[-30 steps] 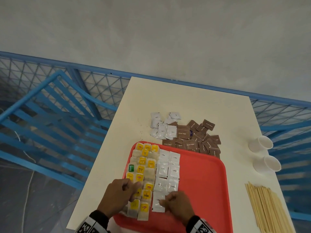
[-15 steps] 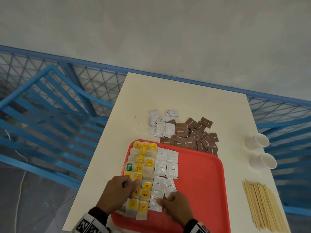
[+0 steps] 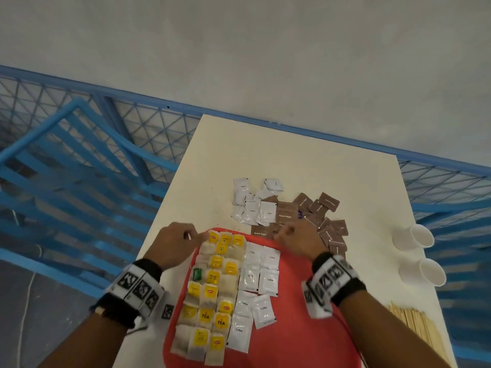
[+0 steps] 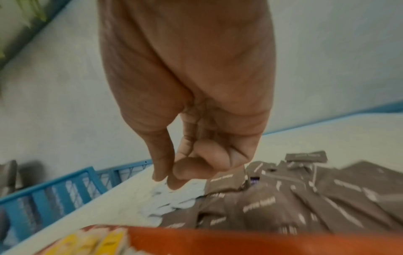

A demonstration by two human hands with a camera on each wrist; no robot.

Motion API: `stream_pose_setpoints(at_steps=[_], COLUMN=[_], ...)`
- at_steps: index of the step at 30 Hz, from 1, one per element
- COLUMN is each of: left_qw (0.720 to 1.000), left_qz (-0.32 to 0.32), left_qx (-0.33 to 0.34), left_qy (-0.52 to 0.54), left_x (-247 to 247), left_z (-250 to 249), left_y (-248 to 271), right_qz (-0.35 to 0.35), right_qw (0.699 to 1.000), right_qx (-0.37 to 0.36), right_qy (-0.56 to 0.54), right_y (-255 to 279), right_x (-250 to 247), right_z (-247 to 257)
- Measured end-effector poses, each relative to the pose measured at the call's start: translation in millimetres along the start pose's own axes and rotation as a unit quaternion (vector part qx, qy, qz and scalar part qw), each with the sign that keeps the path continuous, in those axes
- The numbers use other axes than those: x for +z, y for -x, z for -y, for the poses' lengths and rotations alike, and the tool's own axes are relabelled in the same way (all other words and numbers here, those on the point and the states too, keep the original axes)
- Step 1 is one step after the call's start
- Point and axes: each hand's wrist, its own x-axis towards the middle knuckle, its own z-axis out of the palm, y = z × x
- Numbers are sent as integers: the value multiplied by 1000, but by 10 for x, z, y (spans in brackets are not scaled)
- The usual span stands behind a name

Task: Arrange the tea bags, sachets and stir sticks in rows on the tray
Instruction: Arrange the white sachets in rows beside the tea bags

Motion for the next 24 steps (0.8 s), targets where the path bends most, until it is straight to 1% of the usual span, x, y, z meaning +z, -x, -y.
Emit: stream_pose_setpoints(at_steps=[4, 6, 9, 12, 14, 16, 18, 21, 24], left_qw=[1000, 999, 999, 999, 999, 999, 999, 998, 995], left_qz=[0, -3, -6, 1, 1, -1, 3, 20, 37], left_qx=[-5, -1, 2, -4, -13, -24, -39, -57, -24], left_qy=[-21, -37, -48, -45, -42, -35, -32, -34, -91], left_x=[-34, -13, 38, 138, 248, 384, 530, 748, 941], left_z=[-132, -207, -324, -403, -437, -465, -507, -612, -703], left_y=[-298, -418, -588, -769, -904, -1044, -1166, -1319, -1460], right_qz=[-23, -24, 13, 63, 64, 54, 51, 49, 36], right_qw=[996, 989, 975, 956, 942, 939, 945, 951, 958], right_qx=[-10, -30, -61, -75, -86, -91, -92, -111, -129], right_qy=[85, 146, 213, 276, 318, 327, 311, 285, 255], right_y=[-522, -714, -935, -1050, -1088, -1110, -1124, -1114, -1060], right_x=[-109, -89, -14, 108, 194, 235, 245, 253, 213], right_z=[104, 124, 123, 106, 74, 45, 12, -40, -72])
